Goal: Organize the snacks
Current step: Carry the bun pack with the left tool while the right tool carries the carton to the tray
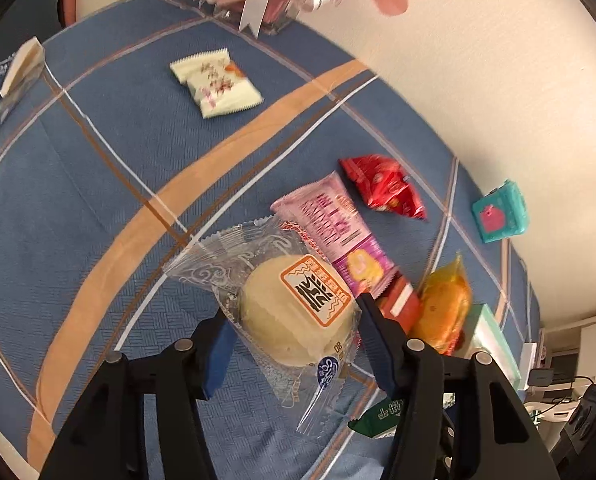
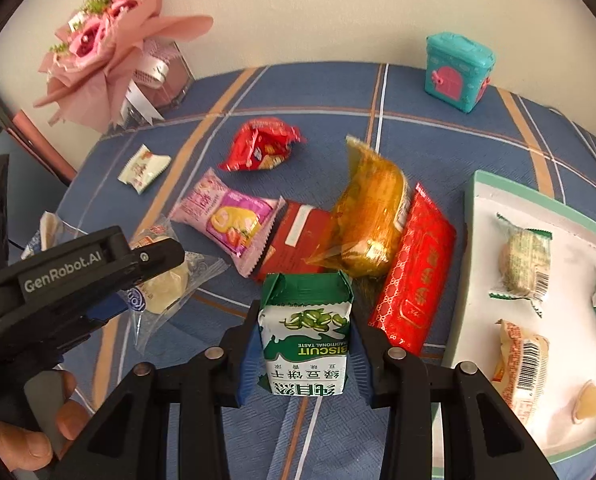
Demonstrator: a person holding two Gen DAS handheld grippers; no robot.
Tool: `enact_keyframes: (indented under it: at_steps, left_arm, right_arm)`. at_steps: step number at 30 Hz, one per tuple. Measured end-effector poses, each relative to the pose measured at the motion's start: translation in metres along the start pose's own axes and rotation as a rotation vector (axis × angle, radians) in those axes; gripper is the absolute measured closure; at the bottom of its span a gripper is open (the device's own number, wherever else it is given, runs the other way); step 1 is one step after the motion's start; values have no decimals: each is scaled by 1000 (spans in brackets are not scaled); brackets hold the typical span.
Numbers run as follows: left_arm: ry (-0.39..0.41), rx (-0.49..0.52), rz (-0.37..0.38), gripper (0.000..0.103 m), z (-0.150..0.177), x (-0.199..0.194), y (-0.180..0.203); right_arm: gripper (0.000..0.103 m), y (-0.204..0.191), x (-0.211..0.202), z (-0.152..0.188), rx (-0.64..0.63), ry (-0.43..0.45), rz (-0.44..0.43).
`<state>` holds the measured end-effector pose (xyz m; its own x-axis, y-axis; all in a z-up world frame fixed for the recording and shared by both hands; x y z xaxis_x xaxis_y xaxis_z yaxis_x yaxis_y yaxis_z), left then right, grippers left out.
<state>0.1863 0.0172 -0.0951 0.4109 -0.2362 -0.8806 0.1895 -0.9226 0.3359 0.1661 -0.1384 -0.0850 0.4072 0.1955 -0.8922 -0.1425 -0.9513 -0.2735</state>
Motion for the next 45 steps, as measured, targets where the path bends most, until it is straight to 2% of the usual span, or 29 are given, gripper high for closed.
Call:
enact_keyframes:
  at_steps: [9, 18, 22, 32, 45]
  left_arm:
    - [100, 49, -5, 43, -9, -42, 16]
    - [116, 81, -5, 43, -2, -50, 35]
    - [120, 99, 4, 43, 0, -51, 46]
    - [88, 157, 45, 43, 16, -43, 90]
    - [13, 362, 140, 43, 62, -28, 194]
  right_arm:
    - [61, 9, -39, -13, 66, 51, -41]
    - [61, 32, -61, -24, 123, 79, -16]
    - [61, 50, -66, -30, 165, 76, -30]
    - [61, 123, -77, -41, 319, 88, 3]
    - [61, 240, -100, -37, 556, 136, 95]
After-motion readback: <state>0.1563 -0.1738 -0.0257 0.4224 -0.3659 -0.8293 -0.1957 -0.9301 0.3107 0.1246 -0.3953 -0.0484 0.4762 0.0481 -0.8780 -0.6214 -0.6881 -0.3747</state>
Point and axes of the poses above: each gripper's, at about its wrist camera, not at the fingertips, and x roughly the way its jaws point, y to its right, z to its underside, the point moved 7 cm from there along x, roughly the way its jaws point, and after that the axes turned 11 degrees about x, right-handed, at the moved point
